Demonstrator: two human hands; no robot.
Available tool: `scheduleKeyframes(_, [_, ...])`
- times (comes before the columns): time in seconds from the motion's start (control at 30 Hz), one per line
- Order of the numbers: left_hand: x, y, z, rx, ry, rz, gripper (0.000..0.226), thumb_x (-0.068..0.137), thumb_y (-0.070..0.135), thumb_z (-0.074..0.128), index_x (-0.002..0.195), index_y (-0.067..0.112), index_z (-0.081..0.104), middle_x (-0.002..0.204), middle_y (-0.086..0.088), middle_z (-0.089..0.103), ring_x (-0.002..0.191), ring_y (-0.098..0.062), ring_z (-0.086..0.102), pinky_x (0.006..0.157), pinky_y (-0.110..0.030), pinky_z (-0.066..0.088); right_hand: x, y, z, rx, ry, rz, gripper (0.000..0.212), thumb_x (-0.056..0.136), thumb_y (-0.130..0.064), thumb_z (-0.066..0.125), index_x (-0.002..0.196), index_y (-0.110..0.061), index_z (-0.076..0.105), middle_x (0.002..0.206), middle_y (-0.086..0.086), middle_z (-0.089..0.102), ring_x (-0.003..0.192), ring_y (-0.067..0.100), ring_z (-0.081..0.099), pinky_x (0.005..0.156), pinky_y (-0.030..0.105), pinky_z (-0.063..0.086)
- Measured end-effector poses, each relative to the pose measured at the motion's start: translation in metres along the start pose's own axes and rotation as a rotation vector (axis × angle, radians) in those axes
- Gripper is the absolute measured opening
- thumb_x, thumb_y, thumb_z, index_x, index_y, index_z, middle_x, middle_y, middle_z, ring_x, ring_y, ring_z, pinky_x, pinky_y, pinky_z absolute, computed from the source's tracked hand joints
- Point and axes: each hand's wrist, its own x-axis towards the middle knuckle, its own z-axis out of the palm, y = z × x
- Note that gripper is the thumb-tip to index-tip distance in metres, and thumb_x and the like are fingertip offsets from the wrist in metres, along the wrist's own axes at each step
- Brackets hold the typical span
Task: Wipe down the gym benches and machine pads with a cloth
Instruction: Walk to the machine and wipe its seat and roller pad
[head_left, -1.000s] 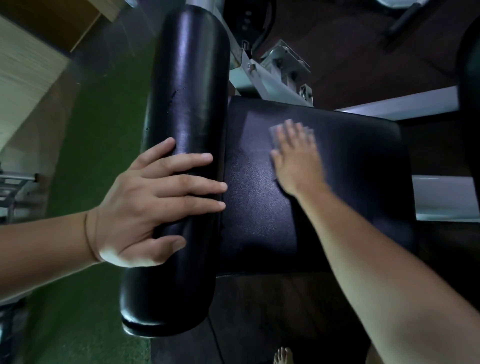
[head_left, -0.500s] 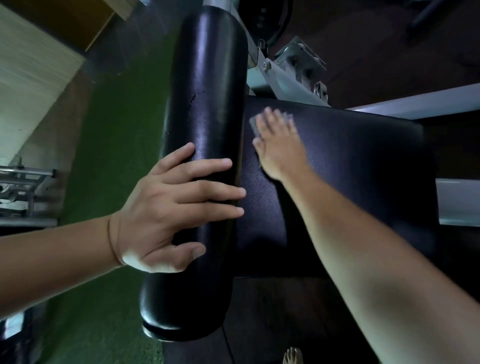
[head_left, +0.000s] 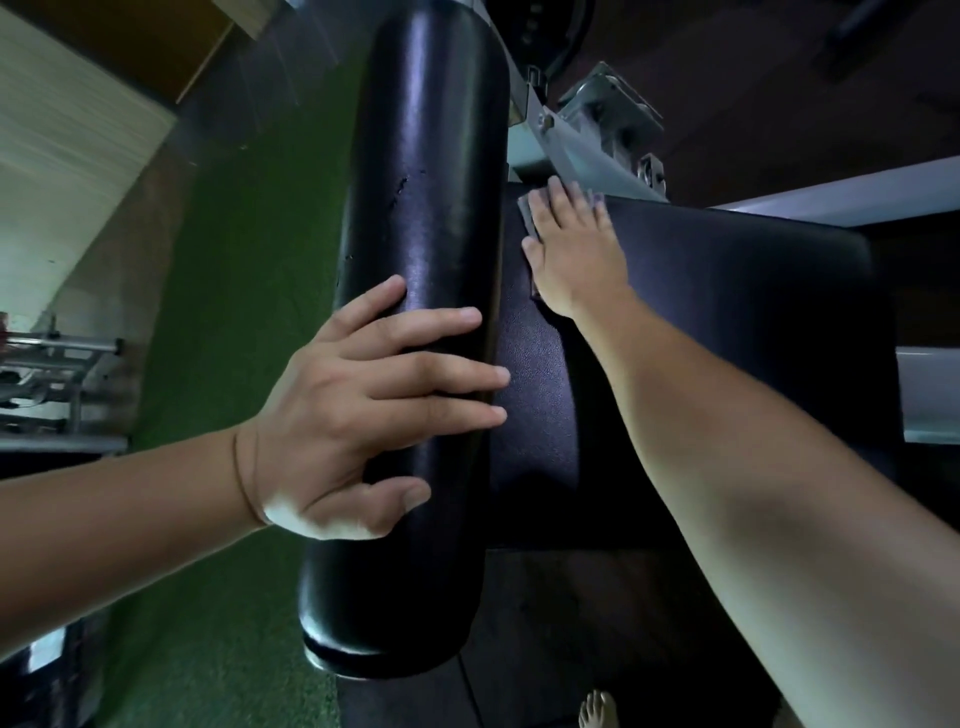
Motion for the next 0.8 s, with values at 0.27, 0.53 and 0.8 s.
scheduleKeyframes(0.27, [0.0, -0.001, -0.002, 0.007, -0.015, 0.012, 0.065, 0.102, 0.057, 0.027, 0.128, 0.02, 0.073, 0.141, 0.004, 0.065, 0.147, -0.03, 0.044, 0.122, -0.061, 0.016, -0.111, -0.043, 0.028, 0.055, 0.011, -0.117, 0.064, 0.105, -0.041, 0.024, 0.163, -0.015, 0.021, 0.171, 0.01, 0.017, 0.158, 0.03, 0.012, 0.128, 0.053, 0.009])
scheduleKeyframes(0.53, [-0.001, -0.001, -0.001, 0.009, 0.0, 0.008, 0.066, 0.102, 0.058, 0.027, 0.128, 0.02, 0.073, 0.14, 0.003, 0.065, 0.148, -0.029, 0.043, 0.123, -0.061, 0.015, -0.078, -0.035, 0.018, 0.062, 0.042, 0.056, 0.063, 0.107, -0.042, 0.023, 0.165, -0.018, 0.012, 0.173, 0.009, 0.006, 0.159, 0.028, 0.003, 0.128, 0.051, 0.003])
scheduleKeyframes(0.8, [-0.002, -0.001, 0.0, 0.045, 0.015, 0.028, 0.069, 0.103, 0.059, 0.024, 0.128, 0.019, 0.074, 0.139, 0.002, 0.066, 0.148, -0.029, 0.043, 0.122, -0.064, 0.018, -0.204, -0.06, 0.045, 0.088, -0.001, -0.158, 0.063, 0.106, -0.042, 0.025, 0.163, -0.014, 0.018, 0.171, 0.009, 0.017, 0.158, 0.032, 0.013, 0.127, 0.053, 0.013])
